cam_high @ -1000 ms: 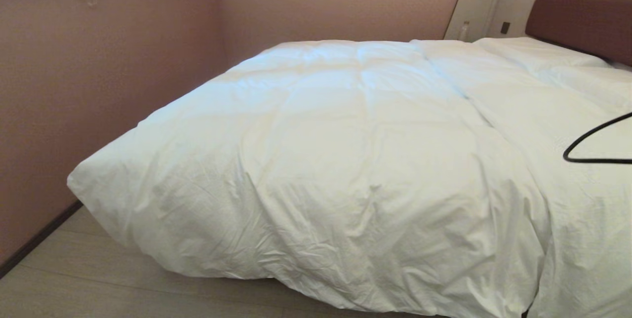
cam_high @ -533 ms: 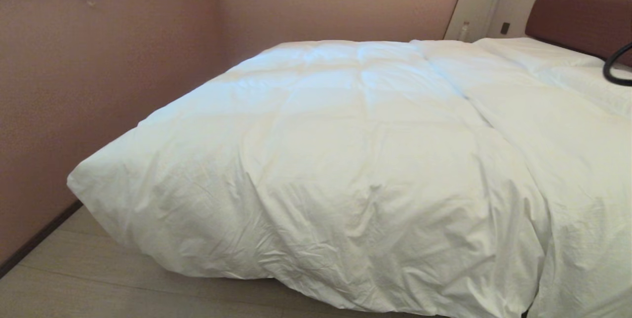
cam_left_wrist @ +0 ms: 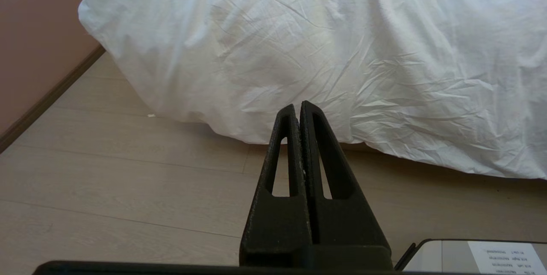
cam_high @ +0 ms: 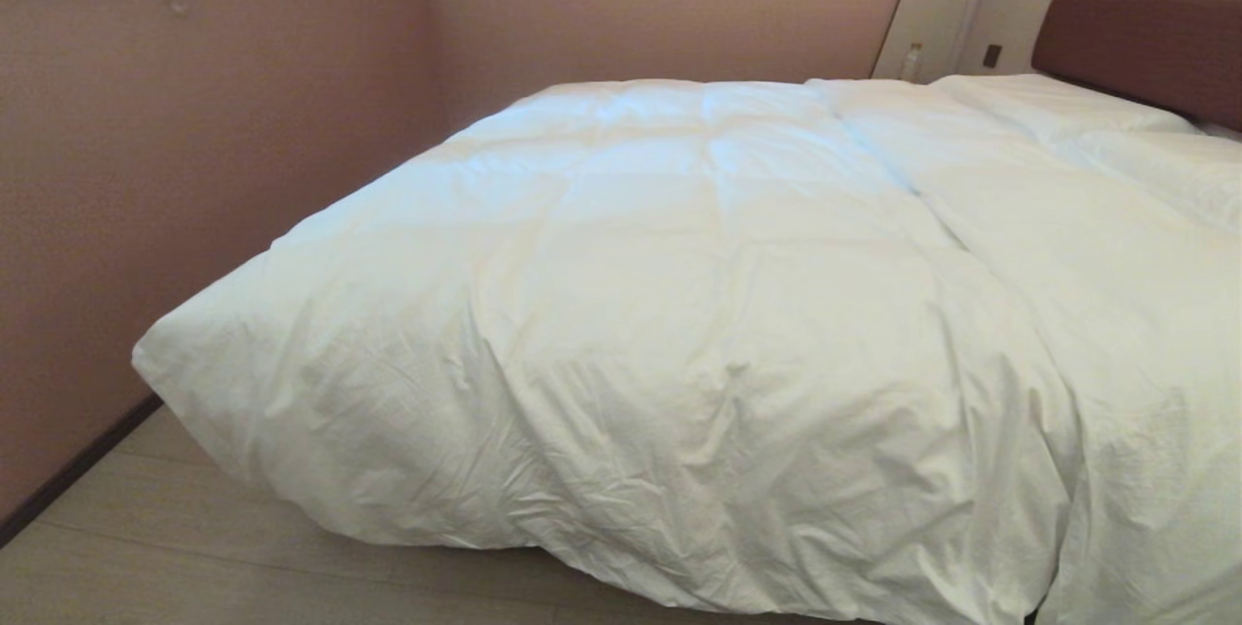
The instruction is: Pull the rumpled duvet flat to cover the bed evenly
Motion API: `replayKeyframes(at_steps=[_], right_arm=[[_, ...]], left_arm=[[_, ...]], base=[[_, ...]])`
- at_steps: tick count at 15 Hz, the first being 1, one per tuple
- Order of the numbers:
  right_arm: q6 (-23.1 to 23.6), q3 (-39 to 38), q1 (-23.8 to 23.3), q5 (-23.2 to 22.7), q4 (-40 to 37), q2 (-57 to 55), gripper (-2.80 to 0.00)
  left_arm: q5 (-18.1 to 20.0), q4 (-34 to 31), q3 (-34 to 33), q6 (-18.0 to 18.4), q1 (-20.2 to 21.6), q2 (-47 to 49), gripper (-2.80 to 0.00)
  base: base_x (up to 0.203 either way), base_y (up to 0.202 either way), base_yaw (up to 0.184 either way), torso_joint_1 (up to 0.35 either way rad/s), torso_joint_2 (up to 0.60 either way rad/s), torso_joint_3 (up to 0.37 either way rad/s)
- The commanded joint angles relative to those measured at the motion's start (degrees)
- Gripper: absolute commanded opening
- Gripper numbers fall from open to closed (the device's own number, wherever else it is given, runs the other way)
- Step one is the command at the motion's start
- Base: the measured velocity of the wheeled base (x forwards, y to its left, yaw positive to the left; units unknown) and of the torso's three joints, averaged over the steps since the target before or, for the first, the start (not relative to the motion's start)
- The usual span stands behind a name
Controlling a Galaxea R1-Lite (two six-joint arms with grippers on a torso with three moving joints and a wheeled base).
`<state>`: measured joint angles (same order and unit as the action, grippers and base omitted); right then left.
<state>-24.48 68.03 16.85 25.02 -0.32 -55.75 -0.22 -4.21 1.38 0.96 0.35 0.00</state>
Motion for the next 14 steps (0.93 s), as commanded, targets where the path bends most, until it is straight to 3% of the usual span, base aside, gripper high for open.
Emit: replayKeyframes(at_steps=[1,4,6,10,14], right_arm=[[3.1,0.5,0.6,-12.0,-22.1,5.3,-2.80],[6.1,0.1,0.2,-2.9,-24.7,11.3,-2.80],[8.4,-0.9,-0.3,0.7,-25.1,16.4,-2.80],[15.0,-4.7,-11.2,1.1,-26.2,27.1,-2.80],[18.2,-8.2,-15.4,-1.7,-30.4,37.3,-2.80]], left_arm=[[0.0,0.0,-0.1,0.0,0.1,0.0,-2.80],[0.0,0.0,-0.1,0.0,0.1,0.0,-2.80],[0.0,0.0,-0.1,0.0,0.0,0.0,-2.80],[0.0,0.0,0.0,0.0,0.0,0.0,-2.80],[0.0,0.0,0.0,0.0,0.0,0.0,-2.80]], base=[[0.000,0.000,0.000,0.000,0.00,0.000],[0.000,0.000,0.000,0.000,0.00,0.000],[0.000,0.000,0.000,0.000,0.00,0.000],[0.000,0.000,0.000,0.000,0.00,0.000],[0.000,0.000,0.000,0.000,0.00,0.000]])
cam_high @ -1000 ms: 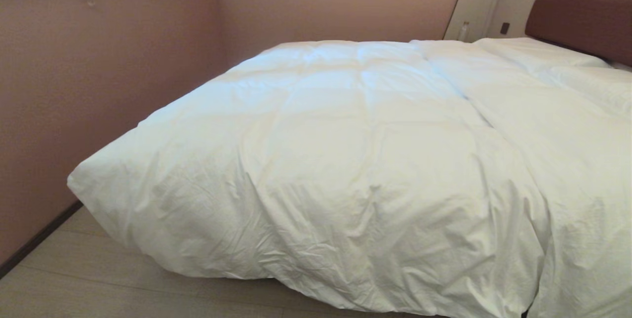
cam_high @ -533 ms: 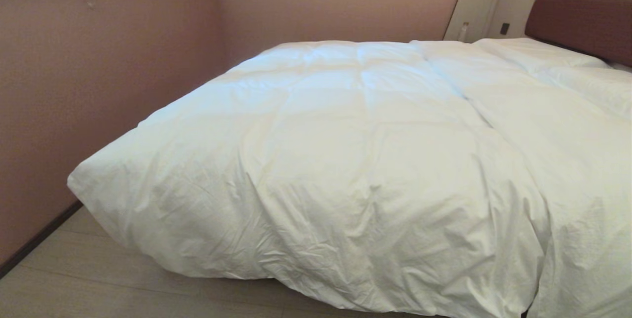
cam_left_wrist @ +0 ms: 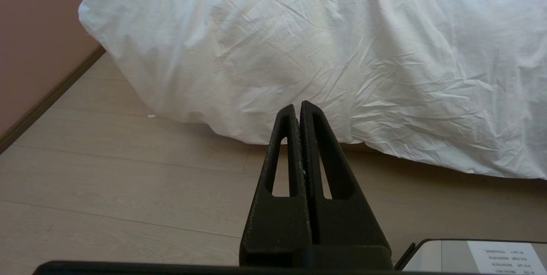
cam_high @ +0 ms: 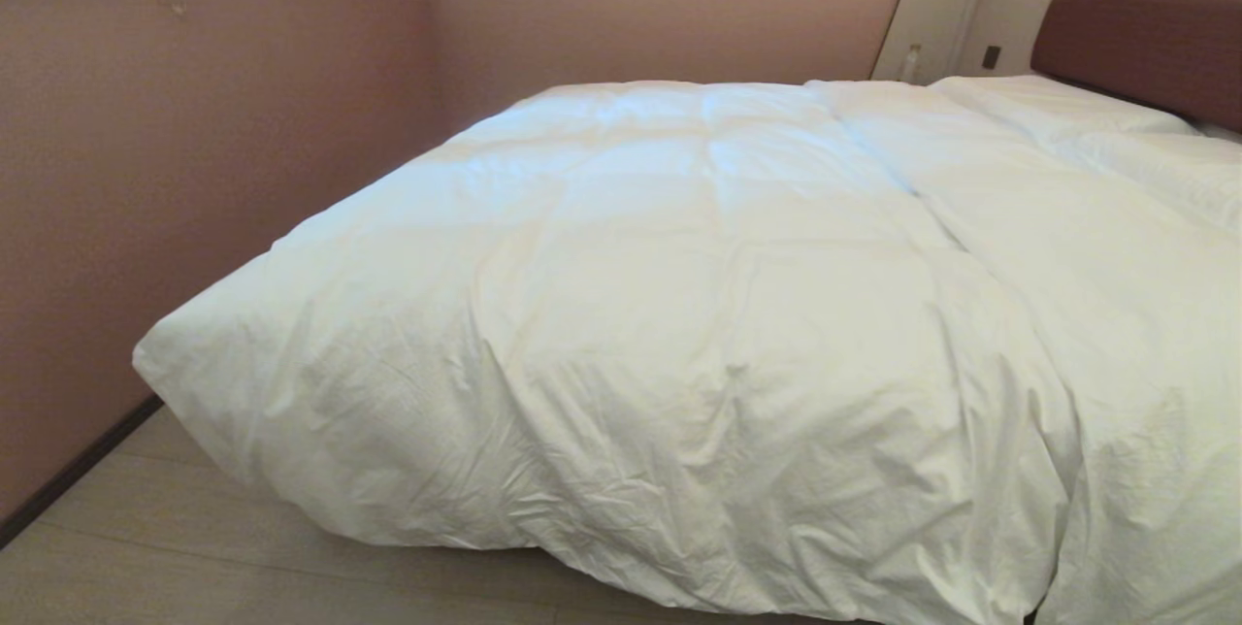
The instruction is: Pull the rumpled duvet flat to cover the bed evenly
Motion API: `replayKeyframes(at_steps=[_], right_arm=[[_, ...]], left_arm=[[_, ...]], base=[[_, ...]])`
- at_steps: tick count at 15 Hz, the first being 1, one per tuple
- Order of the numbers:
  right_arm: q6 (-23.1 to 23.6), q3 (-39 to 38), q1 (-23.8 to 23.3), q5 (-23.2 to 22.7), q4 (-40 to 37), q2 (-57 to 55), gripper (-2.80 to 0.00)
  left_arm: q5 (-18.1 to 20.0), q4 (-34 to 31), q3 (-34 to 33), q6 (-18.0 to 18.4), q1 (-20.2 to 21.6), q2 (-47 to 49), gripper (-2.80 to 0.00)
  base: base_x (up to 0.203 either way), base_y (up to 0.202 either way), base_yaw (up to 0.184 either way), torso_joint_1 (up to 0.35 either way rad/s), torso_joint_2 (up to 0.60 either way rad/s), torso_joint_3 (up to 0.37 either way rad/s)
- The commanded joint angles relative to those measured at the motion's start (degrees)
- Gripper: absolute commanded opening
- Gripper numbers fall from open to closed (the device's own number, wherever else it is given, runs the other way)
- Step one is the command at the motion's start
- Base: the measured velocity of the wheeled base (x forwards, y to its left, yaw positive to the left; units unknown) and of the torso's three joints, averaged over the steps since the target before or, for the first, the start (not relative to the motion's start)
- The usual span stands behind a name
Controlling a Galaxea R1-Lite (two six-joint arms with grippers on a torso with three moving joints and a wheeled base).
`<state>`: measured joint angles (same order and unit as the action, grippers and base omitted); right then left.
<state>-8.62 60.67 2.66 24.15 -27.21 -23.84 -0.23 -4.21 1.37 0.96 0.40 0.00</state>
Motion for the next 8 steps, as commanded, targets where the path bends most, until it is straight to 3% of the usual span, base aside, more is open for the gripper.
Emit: replayKeyframes(at_steps=[1,3,8], right_arm=[[2.5,-1.5,-1.8,-2.8,-5.2,7.6,-2.80],[2.4,-1.7,-3.6,-7.1,-7.8,10.3,-2.80],[2.6,-2.3,-3.5,-7.3,-8.1,11.0,-2.80]], left_arm=[[0.0,0.0,0.0,0.0,0.0,0.0,-2.80],[0.0,0.0,0.0,0.0,0.0,0.0,-2.80],[0.0,0.0,0.0,0.0,0.0,0.0,-2.80]], base=[[0.000,0.000,0.000,0.000,0.00,0.000],[0.000,0.000,0.000,0.000,0.00,0.000],[0.000,0.000,0.000,0.000,0.00,0.000]])
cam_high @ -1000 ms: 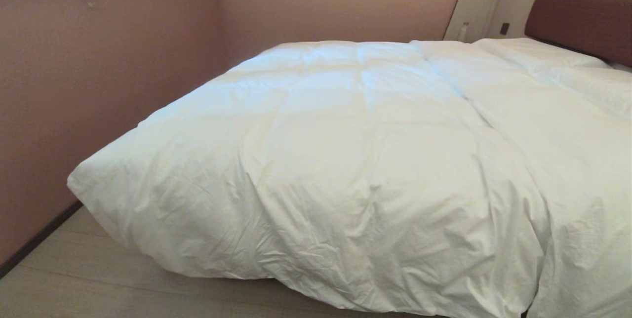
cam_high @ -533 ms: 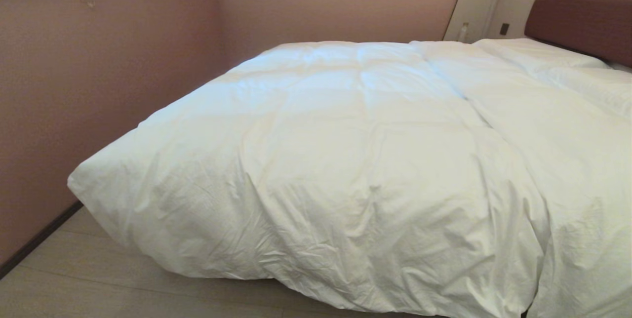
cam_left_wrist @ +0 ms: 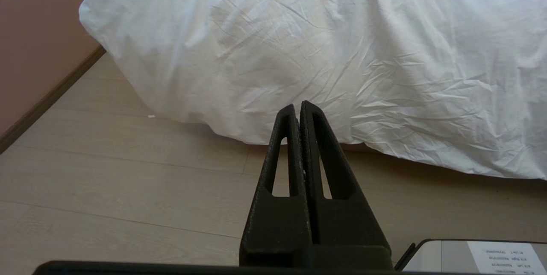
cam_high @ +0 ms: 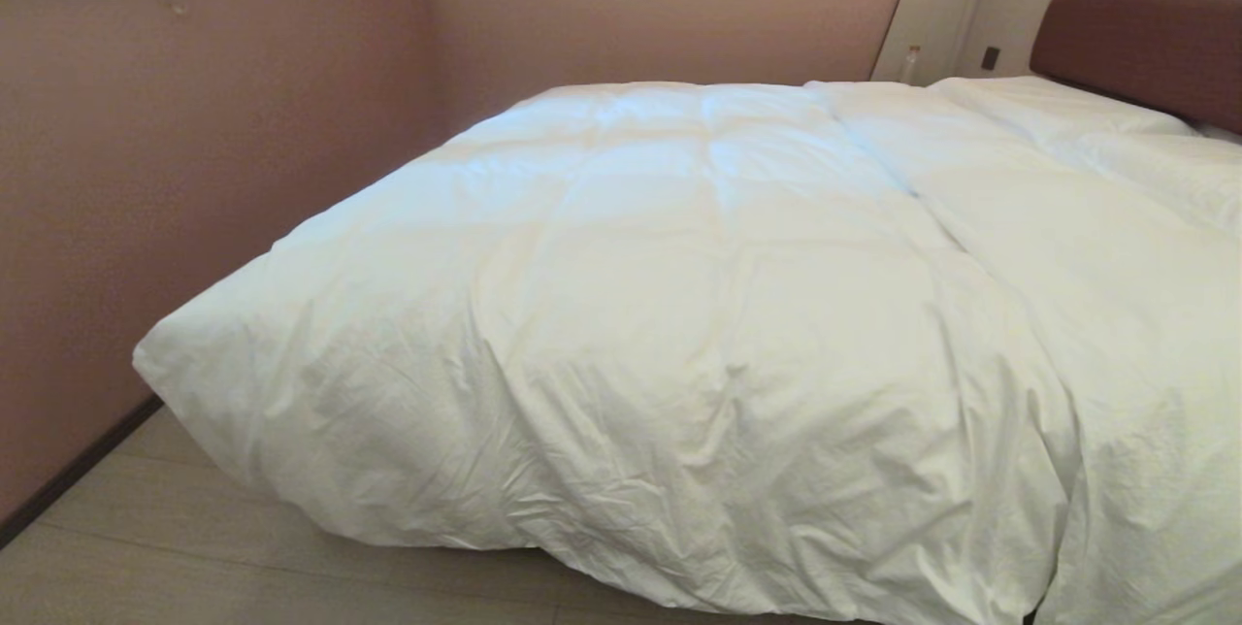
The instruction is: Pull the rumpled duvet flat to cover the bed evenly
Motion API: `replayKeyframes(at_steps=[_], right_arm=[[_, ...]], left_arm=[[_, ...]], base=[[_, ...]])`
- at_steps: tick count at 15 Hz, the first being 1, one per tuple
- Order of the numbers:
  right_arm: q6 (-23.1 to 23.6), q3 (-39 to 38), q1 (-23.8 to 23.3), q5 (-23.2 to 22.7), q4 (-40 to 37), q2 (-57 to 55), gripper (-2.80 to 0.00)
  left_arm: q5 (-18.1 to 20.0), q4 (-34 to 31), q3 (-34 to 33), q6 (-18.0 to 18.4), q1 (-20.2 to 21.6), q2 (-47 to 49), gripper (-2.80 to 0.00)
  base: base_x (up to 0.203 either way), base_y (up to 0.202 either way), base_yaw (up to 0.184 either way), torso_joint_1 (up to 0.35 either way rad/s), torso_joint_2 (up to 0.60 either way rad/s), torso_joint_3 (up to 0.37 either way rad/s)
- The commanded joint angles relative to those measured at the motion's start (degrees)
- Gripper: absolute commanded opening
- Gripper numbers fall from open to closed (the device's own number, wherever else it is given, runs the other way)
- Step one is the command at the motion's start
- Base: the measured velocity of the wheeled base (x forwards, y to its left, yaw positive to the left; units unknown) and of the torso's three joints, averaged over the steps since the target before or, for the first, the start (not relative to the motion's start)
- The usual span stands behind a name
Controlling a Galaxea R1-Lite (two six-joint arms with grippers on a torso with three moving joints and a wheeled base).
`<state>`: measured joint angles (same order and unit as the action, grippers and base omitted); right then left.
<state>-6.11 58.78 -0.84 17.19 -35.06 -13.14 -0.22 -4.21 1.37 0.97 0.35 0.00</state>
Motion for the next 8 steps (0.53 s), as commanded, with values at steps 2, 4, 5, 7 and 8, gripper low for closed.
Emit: replayKeyframes(at_steps=[2,4,5,7,8], right_arm=[[0.2,-1.7,0.0,-0.2,0.4,0.0,-2.80],[0.1,-1.3,1.2,0.2,1.1,0.0,-2.80],[0.1,-1.4,2.5,0.8,1.3,0.2,-2.80],[0.2,-2.4,2.5,0.7,1.0,1.7,-2.80],[0.3,-3.6,2.4,0.5,1.0,2.8,-2.80]], left_arm=[[0.0,0.0,0.0,0.0,0.0,0.0,-2.80],[0.0,0.0,0.0,0.0,0.1,0.0,-2.80],[0.0,0.0,0.0,0.0,0.0,0.0,-2.80],[0.0,0.0,0.0,0.0,0.0,0.0,-2.80],[0.0,0.0,0.0,0.0,0.0,0.0,-2.80]], base=[[0.000,0.000,0.000,0.000,0.00,0.000],[0.000,0.000,0.000,0.000,0.00,0.000],[0.000,0.000,0.000,0.000,0.00,0.000],[0.000,0.000,0.000,0.000,0.00,0.000],[0.000,0.000,0.000,0.000,0.00,0.000]])
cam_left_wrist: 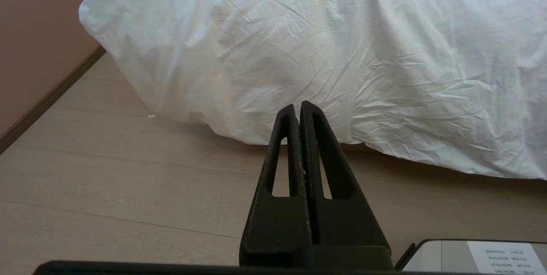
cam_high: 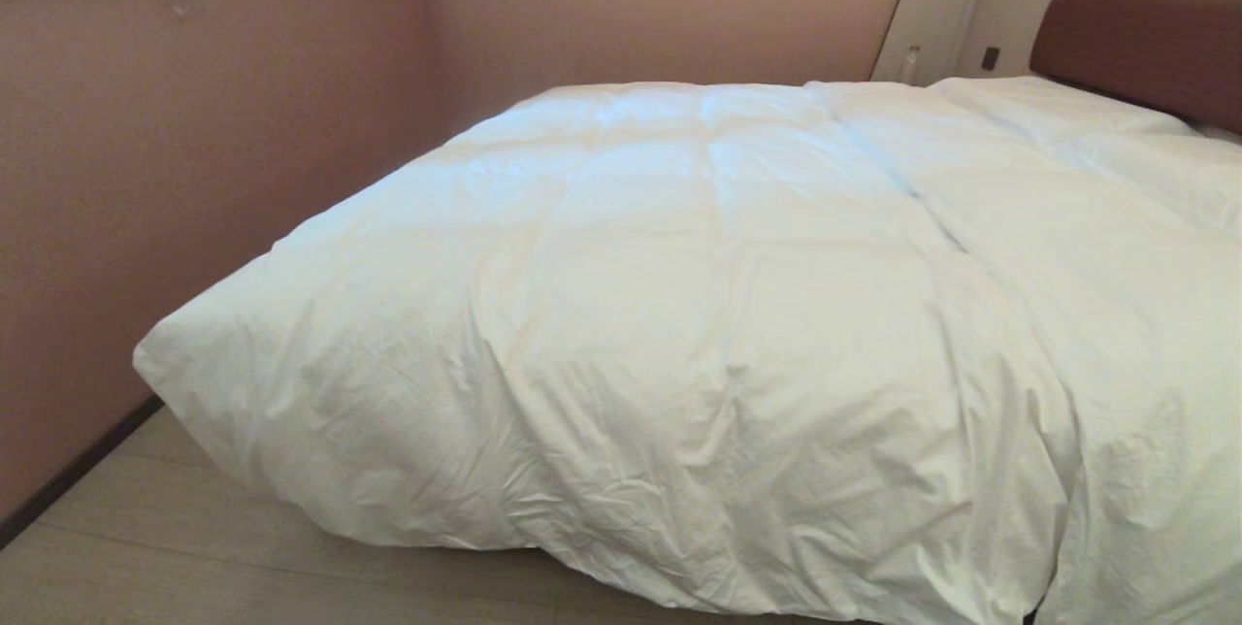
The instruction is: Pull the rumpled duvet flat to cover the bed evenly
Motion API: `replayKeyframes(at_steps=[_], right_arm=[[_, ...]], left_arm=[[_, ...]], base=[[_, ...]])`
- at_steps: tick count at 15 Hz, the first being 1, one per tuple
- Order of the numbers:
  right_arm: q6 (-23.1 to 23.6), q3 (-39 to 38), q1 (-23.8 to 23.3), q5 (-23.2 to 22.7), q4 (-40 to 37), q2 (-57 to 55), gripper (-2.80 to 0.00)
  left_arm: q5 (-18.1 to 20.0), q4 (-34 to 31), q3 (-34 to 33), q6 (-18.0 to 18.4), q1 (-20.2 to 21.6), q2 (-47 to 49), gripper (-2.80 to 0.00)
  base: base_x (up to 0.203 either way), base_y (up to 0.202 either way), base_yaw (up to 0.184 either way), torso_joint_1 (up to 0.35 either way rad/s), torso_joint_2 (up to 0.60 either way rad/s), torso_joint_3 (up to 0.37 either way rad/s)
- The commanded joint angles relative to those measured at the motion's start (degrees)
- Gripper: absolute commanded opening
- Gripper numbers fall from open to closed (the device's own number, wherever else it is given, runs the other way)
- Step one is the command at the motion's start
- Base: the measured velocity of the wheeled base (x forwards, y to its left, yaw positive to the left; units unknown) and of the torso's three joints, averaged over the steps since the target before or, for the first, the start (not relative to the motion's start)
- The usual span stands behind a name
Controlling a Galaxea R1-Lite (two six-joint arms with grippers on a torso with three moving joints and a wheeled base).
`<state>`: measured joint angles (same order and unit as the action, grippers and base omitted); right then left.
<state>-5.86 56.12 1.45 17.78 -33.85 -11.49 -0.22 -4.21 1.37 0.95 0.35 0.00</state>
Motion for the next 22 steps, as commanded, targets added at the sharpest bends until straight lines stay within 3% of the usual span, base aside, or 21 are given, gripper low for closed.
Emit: replayKeyframes(at_steps=[1,7,11,16,22], right_arm=[[0.6,-2.1,-0.1,-0.4,-0.1,2.3,-2.80],[6.6,-10.5,-0.4,-3.5,0.1,11.3,-2.80],[6.2,-14.2,-0.4,-4.3,2.3,11.4,-2.80],[6.3,-23.7,-0.4,-7.4,13.3,11.4,-2.80],[5.5,-29.8,-0.4,-10.9,13.7,11.4,-2.80]], left_arm=[[0.0,0.0,0.0,0.0,0.1,0.0,-2.80],[0.0,0.0,0.0,0.0,0.0,0.0,-2.80],[0.0,0.0,0.0,0.0,0.1,0.0,-2.80],[0.0,0.0,0.0,0.0,0.0,0.0,-2.80],[0.0,0.0,0.0,0.0,0.1,0.0,-2.80]], base=[[0.000,0.000,0.000,0.000,0.00,0.000],[0.000,0.000,0.000,0.000,0.00,0.000],[0.000,0.000,0.000,0.000,0.00,0.000],[0.000,0.000,0.000,0.000,0.00,0.000],[0.000,0.000,0.000,0.000,0.00,0.000]])
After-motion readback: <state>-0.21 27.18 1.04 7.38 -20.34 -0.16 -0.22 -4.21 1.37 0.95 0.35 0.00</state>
